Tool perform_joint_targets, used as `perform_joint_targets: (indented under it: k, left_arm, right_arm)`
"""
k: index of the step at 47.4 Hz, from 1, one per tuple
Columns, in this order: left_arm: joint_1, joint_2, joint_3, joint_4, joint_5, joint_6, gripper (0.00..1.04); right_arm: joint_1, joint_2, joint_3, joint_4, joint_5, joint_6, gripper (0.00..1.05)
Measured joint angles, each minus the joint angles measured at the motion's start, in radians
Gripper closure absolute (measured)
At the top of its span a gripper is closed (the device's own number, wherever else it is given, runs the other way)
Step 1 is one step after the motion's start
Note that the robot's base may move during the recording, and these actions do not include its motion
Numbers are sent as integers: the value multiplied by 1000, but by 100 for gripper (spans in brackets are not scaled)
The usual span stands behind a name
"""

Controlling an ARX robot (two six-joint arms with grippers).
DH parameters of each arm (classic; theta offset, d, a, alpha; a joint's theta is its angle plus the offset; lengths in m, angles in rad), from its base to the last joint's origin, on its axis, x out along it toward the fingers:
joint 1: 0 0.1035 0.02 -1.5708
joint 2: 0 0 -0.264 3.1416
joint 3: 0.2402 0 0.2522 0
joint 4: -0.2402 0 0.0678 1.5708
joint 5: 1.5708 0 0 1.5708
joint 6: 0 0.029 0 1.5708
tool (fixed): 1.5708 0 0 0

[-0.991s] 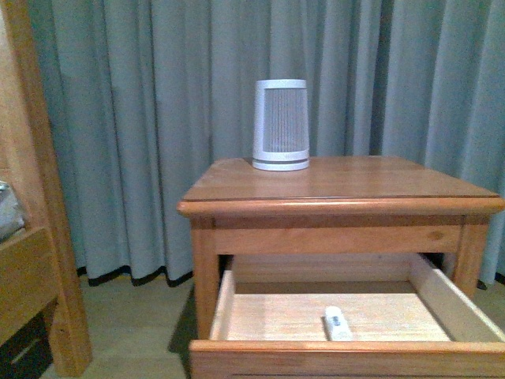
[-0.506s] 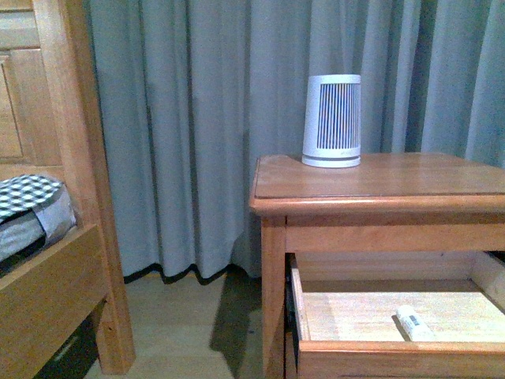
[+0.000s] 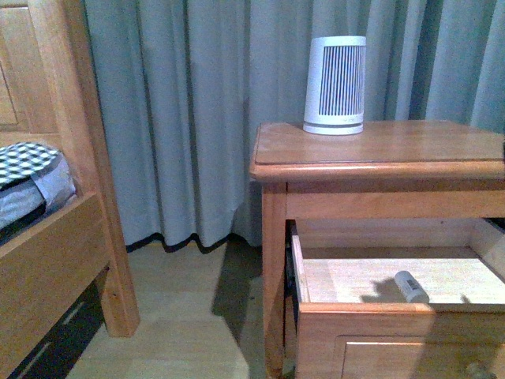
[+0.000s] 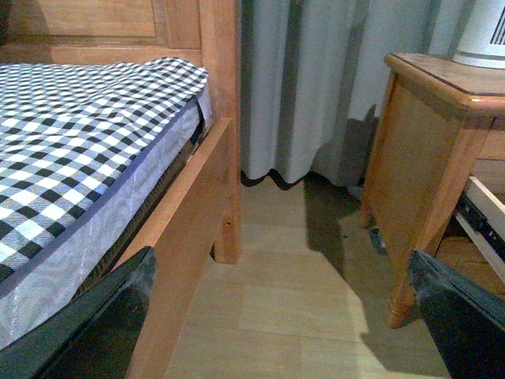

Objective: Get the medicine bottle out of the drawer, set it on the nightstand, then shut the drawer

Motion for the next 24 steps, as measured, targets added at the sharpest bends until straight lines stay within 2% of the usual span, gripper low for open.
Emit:
perform_joint_targets:
  k: [15, 24]
  left_arm:
    - [0, 0, 0, 0, 0, 0, 7]
    - [0, 0, 0, 0, 0, 0, 7]
  right_arm:
    - [26, 334, 261, -147, -26, 39, 7]
    - [50, 476, 349, -166, -47, 56, 7]
